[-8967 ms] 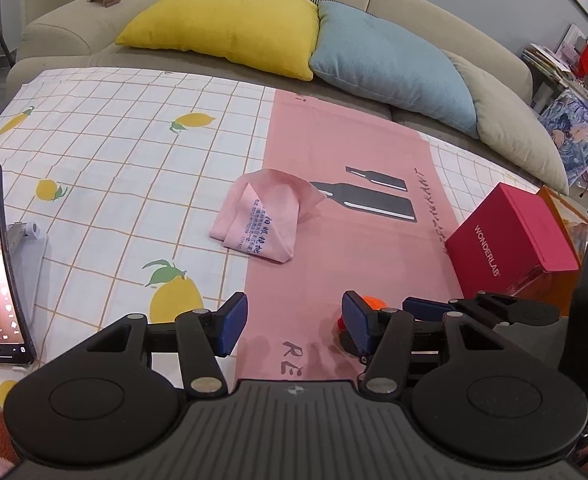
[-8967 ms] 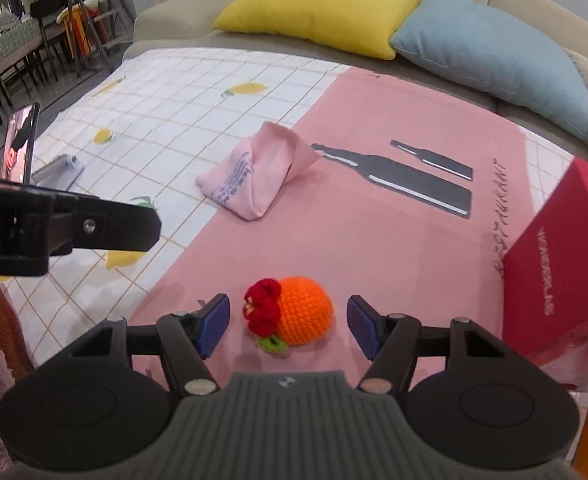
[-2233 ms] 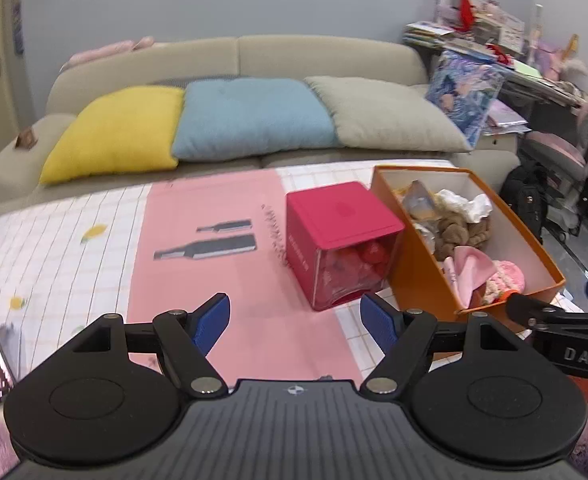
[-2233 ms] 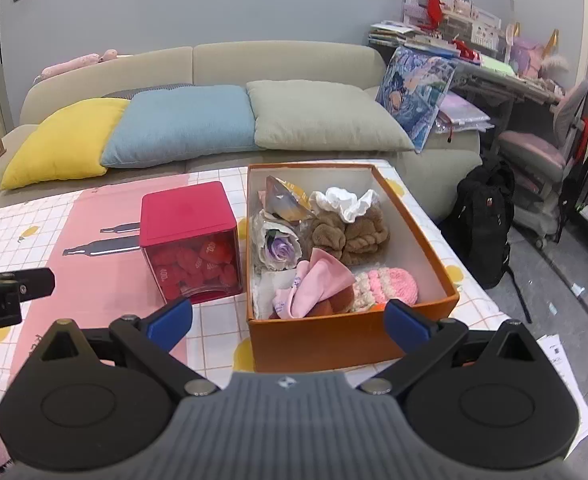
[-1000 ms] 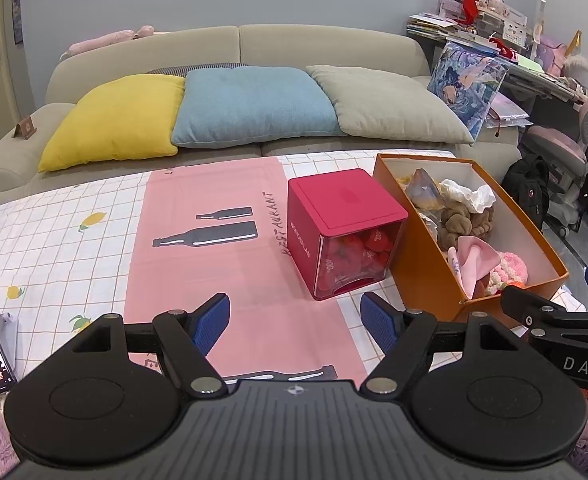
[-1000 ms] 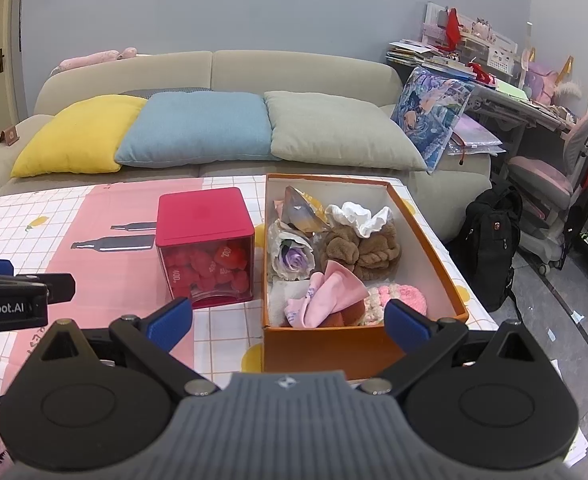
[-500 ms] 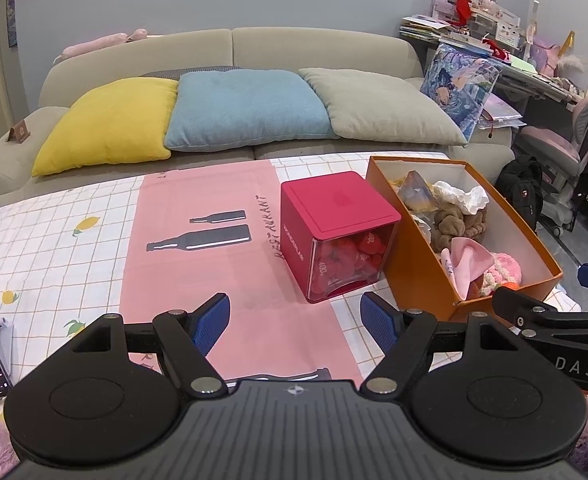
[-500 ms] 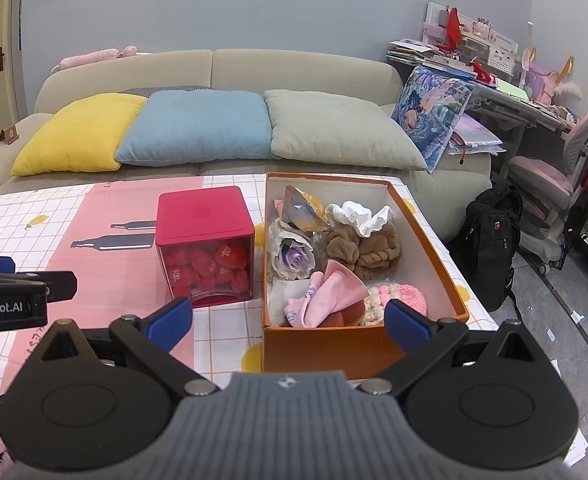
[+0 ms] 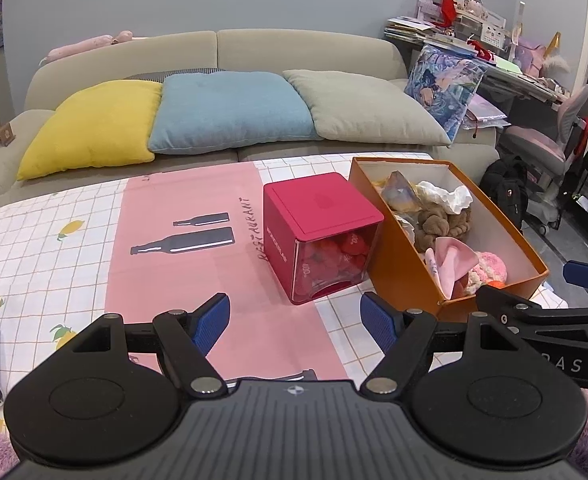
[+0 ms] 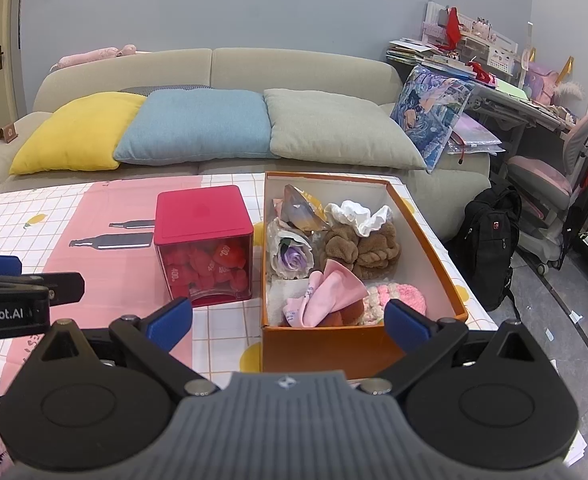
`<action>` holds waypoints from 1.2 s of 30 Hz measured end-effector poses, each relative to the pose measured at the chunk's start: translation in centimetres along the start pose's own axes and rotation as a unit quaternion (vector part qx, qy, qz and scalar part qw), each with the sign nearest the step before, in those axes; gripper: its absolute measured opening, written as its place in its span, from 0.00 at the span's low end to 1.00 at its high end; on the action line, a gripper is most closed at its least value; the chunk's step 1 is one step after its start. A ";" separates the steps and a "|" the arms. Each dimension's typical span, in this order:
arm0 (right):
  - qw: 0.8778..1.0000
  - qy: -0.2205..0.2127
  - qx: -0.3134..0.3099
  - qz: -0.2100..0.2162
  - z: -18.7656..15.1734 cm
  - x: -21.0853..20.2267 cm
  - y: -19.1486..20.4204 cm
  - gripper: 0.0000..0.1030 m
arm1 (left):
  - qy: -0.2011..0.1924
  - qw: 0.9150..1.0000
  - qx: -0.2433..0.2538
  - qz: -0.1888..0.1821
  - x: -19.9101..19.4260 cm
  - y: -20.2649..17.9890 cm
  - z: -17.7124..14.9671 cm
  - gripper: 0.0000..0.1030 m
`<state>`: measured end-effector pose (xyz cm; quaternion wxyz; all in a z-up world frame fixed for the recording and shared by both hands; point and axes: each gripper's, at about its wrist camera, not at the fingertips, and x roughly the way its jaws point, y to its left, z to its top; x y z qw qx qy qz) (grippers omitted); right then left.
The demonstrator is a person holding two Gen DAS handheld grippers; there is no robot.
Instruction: Organize soft objects
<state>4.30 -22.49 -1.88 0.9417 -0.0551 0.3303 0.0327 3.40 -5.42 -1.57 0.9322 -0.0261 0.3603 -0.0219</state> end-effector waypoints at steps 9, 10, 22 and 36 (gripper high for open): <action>1.000 0.005 -0.002 -0.002 0.0 0.1 -0.1 0.97 | 0.001 1.000 0.000 -0.002 0.1 -0.1 -0.1 0.85; 1.000 0.005 -0.003 -0.002 0.0 0.1 0.0 0.97 | 0.002 1.000 0.000 -0.002 0.1 -0.1 -0.1 0.85; 1.000 0.006 -0.005 -0.004 0.0 0.1 0.1 0.97 | 0.003 1.000 0.000 -0.005 0.0 -0.4 -0.4 0.83; 1.000 0.007 -0.007 -0.003 -0.1 0.2 0.0 0.97 | 0.003 1.000 0.000 -0.005 -0.1 -0.4 -0.4 0.83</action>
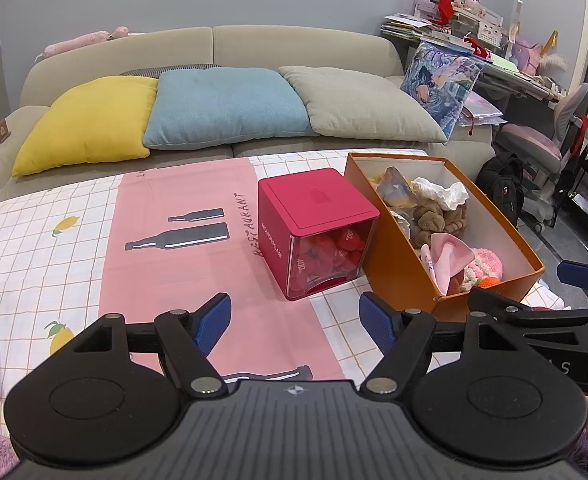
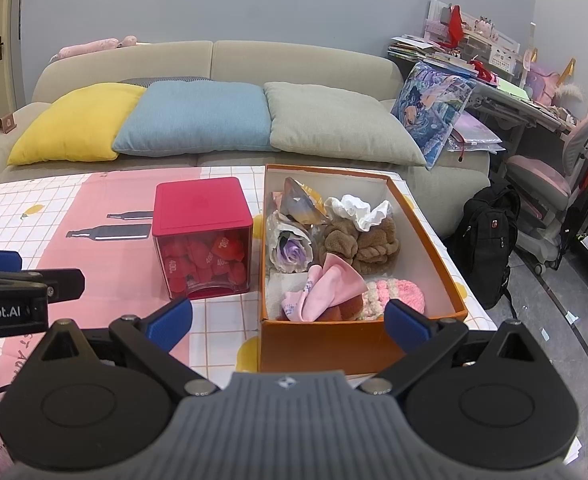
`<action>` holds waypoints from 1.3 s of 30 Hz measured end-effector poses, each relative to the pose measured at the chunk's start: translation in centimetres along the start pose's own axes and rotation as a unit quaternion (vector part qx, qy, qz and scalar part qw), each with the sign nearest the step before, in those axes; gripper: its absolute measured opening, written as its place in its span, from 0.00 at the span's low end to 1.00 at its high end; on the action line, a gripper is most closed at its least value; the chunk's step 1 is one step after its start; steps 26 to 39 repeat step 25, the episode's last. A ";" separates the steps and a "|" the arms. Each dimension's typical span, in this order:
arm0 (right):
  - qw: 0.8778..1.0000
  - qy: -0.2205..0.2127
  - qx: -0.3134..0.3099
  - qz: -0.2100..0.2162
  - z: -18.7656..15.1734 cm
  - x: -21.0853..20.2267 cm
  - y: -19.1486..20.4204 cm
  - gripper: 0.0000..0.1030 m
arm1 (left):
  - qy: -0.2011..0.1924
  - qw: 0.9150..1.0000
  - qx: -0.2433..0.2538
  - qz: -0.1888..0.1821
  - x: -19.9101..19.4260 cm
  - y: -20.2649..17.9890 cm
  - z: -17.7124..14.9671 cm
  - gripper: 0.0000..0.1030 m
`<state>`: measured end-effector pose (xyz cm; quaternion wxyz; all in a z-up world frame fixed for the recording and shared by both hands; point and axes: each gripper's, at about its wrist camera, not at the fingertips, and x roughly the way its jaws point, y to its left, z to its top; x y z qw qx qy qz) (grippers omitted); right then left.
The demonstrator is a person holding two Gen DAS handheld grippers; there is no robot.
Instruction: Organize soft objects
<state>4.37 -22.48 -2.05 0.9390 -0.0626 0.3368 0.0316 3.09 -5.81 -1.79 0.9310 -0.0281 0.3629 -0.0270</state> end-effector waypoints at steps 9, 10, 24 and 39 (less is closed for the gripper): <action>1.000 0.003 -0.002 0.001 -0.1 0.2 -0.3 0.97 | 0.000 1.000 0.001 0.000 0.0 0.0 0.0 0.83; 1.000 0.003 -0.002 0.002 -0.2 0.1 -0.3 0.97 | -0.001 1.000 0.001 0.000 0.0 0.0 0.0 0.83; 1.000 0.006 -0.004 0.003 -0.1 0.4 -0.4 0.97 | -0.003 1.000 0.002 -0.003 -0.2 -0.1 0.2 0.83; 1.000 0.006 -0.004 0.003 -0.1 0.4 -0.4 0.97 | -0.003 1.000 0.002 -0.003 -0.2 -0.1 0.2 0.83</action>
